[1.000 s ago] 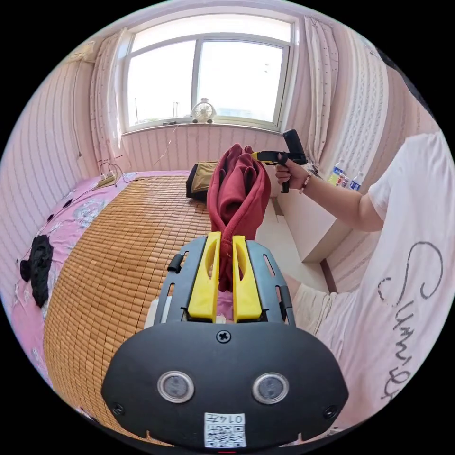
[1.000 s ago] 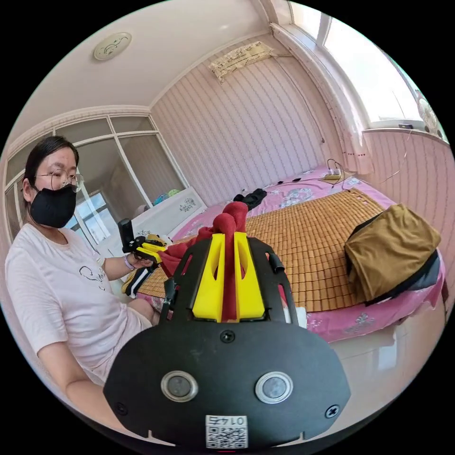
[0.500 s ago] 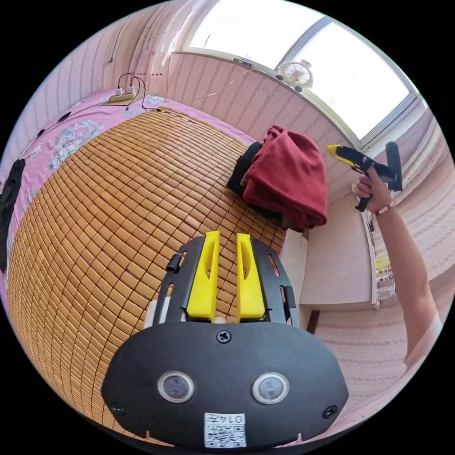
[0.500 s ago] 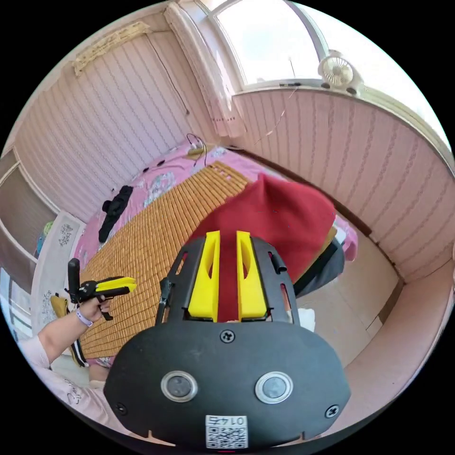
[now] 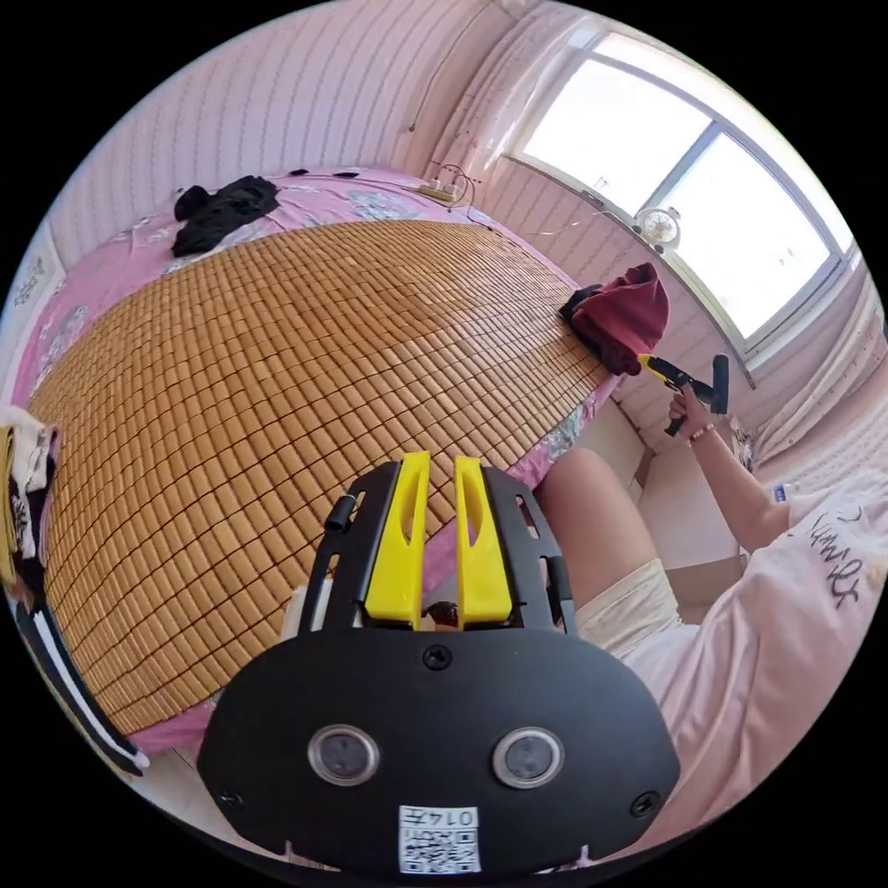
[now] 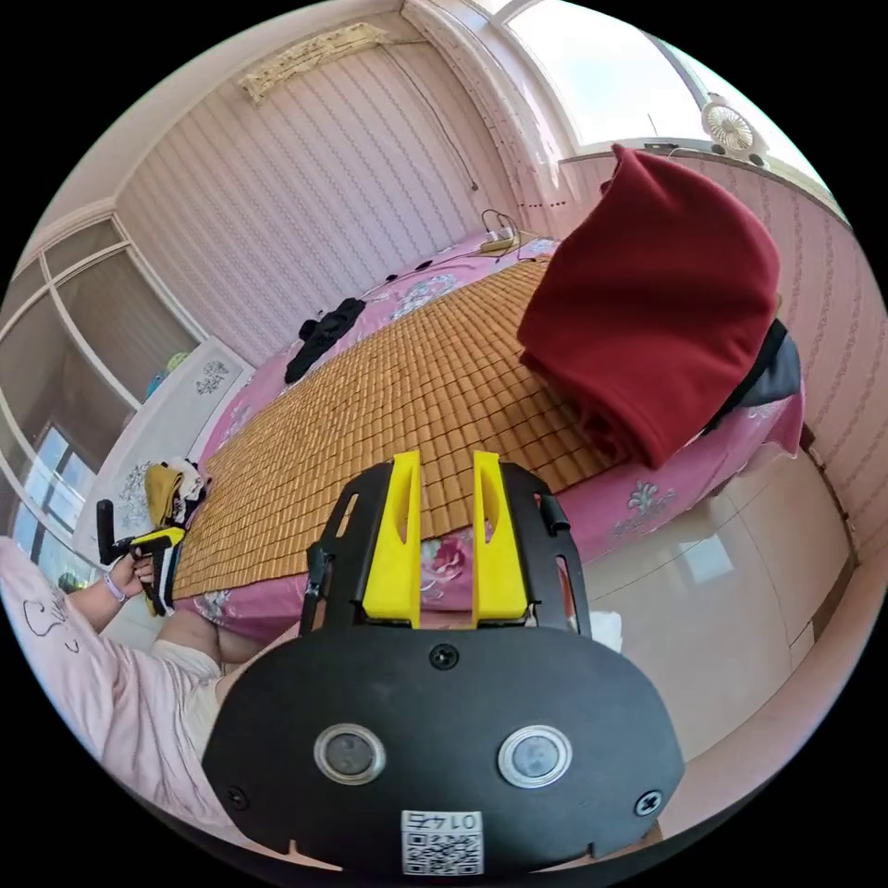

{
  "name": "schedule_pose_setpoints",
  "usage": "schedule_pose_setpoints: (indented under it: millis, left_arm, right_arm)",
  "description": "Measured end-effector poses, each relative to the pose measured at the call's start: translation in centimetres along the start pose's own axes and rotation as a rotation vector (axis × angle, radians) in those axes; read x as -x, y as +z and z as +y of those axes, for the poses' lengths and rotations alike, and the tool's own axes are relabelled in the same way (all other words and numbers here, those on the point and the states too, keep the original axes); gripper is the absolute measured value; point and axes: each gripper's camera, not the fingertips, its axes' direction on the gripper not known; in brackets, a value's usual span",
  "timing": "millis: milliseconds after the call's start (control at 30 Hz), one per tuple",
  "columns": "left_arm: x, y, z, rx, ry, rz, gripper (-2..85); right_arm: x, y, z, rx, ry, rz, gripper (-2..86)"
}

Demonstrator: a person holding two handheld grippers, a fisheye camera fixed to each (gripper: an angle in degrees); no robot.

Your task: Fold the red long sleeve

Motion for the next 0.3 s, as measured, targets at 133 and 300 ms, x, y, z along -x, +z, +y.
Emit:
schedule_pose_setpoints:
  millis: [133,300]
  left_arm:
    - [4.1,-5.5,6.5,-0.134,-0.170,-0.093,4.4]
    - [9.7,-12.0,16.6,-0.376,-0.404,-0.213,4.8]
  right_arm:
    - [11.9,5.9,5.8,0.126,-0.213,-0.096,7.8]
    - [26.9,12.4,7.7,0.239,-0.522,-0.261,8.2]
